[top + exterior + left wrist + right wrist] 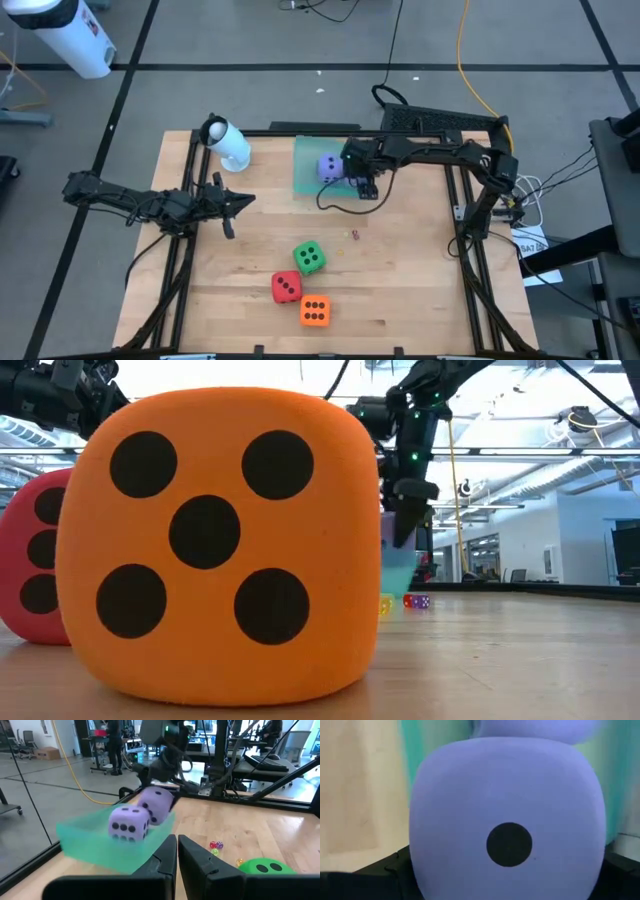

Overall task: Pick & Place Dice
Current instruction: Put the big purple dice into the green bin, then put the big green dice into the green bin

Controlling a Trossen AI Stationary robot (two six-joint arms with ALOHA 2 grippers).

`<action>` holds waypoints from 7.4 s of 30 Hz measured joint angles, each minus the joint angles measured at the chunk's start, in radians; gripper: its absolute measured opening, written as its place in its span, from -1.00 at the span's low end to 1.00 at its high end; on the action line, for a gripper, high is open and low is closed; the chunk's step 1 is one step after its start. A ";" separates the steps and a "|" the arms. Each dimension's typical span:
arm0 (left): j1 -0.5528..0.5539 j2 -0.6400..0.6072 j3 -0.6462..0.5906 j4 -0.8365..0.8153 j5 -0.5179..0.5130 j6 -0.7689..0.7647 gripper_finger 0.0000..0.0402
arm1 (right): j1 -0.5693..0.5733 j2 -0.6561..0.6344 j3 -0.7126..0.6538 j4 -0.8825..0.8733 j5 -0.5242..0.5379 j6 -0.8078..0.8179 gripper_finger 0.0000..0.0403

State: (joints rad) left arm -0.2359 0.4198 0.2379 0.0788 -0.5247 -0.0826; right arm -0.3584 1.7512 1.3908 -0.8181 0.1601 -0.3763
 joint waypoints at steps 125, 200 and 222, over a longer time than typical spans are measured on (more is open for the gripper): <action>0.000 0.000 0.000 0.021 -0.001 0.012 -0.86 | -0.065 -0.135 -0.277 0.502 -0.198 0.091 -1.00; 0.000 0.053 0.000 0.028 0.028 0.002 -0.86 | 0.537 -0.016 -0.119 0.781 -0.165 0.226 0.98; 0.000 0.053 0.000 0.019 0.028 -0.002 -0.86 | 0.519 0.260 0.279 0.367 -0.321 0.077 0.99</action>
State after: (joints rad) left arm -0.2359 0.4725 0.2375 0.0974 -0.4969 -0.0849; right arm 0.1611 2.0113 1.6699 -0.4513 -0.1612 -0.2993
